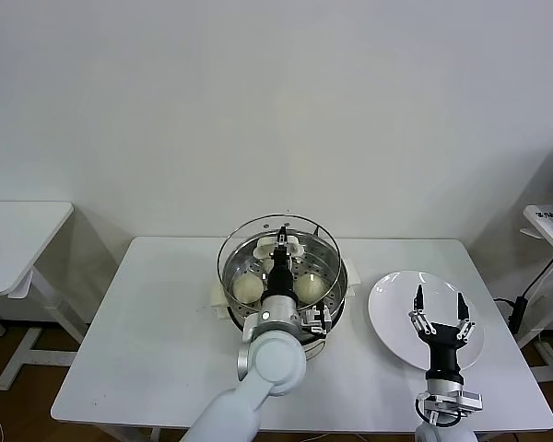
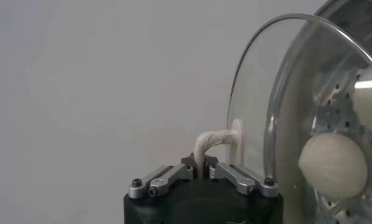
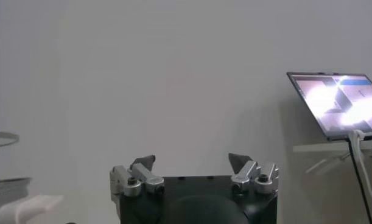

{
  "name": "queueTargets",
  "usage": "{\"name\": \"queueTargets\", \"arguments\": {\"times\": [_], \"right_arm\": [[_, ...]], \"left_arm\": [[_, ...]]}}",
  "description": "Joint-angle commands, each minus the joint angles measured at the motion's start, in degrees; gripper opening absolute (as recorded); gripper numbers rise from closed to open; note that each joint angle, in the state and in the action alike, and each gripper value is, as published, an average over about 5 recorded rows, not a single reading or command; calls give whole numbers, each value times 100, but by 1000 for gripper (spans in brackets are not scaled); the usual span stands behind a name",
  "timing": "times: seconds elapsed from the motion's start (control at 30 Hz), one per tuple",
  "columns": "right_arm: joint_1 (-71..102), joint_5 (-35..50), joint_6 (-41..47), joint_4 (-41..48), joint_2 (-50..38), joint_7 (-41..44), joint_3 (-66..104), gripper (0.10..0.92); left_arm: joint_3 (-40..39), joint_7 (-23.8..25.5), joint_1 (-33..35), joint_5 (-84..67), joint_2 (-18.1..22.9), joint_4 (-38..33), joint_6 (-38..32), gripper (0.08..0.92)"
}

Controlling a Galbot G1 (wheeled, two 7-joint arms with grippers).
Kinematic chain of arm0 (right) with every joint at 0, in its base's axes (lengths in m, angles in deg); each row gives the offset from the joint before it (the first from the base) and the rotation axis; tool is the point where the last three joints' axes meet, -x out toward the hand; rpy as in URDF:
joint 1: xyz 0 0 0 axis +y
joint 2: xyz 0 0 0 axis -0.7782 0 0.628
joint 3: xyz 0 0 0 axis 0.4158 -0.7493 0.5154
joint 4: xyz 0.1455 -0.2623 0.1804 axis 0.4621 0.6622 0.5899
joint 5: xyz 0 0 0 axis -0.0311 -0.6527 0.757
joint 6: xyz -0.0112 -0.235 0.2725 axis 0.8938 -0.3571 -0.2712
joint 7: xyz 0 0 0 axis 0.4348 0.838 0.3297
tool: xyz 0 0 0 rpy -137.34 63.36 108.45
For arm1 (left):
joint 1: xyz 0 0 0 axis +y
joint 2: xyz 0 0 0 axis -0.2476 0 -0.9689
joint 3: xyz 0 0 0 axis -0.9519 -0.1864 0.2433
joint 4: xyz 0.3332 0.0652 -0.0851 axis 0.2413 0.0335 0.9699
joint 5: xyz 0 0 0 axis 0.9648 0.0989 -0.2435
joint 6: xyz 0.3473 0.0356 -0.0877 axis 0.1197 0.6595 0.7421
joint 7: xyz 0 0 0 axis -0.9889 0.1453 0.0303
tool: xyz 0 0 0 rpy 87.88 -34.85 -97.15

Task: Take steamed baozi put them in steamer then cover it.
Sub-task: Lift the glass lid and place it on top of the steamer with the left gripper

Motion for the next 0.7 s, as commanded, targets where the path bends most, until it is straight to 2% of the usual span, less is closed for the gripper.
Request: {"name": "queueTargets", "arguments": {"times": [0.03,0.7], "right_arm": [[-5,-32,-16,25,6,0,-16,823],[44,-137,-69,8,14,-1,-12,823]], "left_arm": [[-20,-51,260,233,200,91,-82,192],[-53,-134,378,255,106,176,-329,192]]}}
